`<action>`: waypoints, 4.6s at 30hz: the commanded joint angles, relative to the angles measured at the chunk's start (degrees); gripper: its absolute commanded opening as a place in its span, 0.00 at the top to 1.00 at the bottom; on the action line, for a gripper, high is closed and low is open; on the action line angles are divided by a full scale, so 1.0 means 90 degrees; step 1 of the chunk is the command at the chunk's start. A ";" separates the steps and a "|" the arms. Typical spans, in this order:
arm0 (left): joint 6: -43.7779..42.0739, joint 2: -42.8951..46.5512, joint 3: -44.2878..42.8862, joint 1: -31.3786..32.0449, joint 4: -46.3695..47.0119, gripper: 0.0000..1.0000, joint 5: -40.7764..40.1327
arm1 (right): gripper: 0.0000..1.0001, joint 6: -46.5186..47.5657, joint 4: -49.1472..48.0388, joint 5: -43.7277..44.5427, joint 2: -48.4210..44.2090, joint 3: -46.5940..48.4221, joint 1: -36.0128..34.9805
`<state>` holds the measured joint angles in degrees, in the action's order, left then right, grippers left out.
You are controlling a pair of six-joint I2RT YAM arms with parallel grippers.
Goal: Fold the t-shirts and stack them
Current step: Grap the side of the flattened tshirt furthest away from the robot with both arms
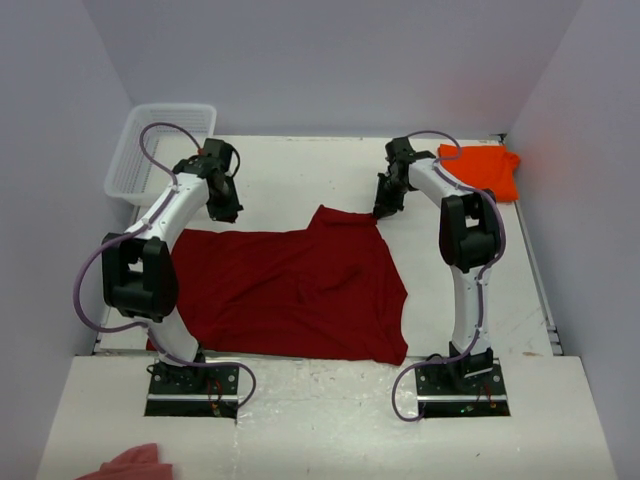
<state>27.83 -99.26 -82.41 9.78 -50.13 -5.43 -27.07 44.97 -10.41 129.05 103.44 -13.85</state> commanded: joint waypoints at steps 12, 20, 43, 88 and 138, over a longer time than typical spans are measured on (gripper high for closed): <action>0.0081 -0.0318 -0.0237 -0.0022 0.0160 0.78 -0.0577 | 1.00 0.0263 -0.0163 0.0638 -0.0540 0.0137 0.0025; 0.0296 -0.1702 -0.1914 -0.0266 -0.0571 0.63 -0.0578 | 1.00 0.0722 0.0530 0.0922 -0.0278 0.1494 0.0122; 0.0120 -0.3023 -0.2875 -0.0833 -0.0543 0.59 -0.1401 | 1.00 0.1201 0.0805 0.0435 0.0271 0.2503 0.0425; -0.0221 -0.2893 -0.3796 0.0319 -0.0815 0.60 -0.1662 | 1.00 0.0986 0.0667 0.1685 -0.1781 0.0802 0.1109; -0.0925 -0.5162 -0.4642 -0.0032 0.0061 0.80 -0.1701 | 1.00 0.1143 0.0452 0.1196 -0.1956 0.0489 0.1138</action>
<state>20.29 -142.52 -125.51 10.35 -51.09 -21.12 -17.69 50.17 0.58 115.39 107.96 -3.68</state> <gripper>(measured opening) 0.205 0.007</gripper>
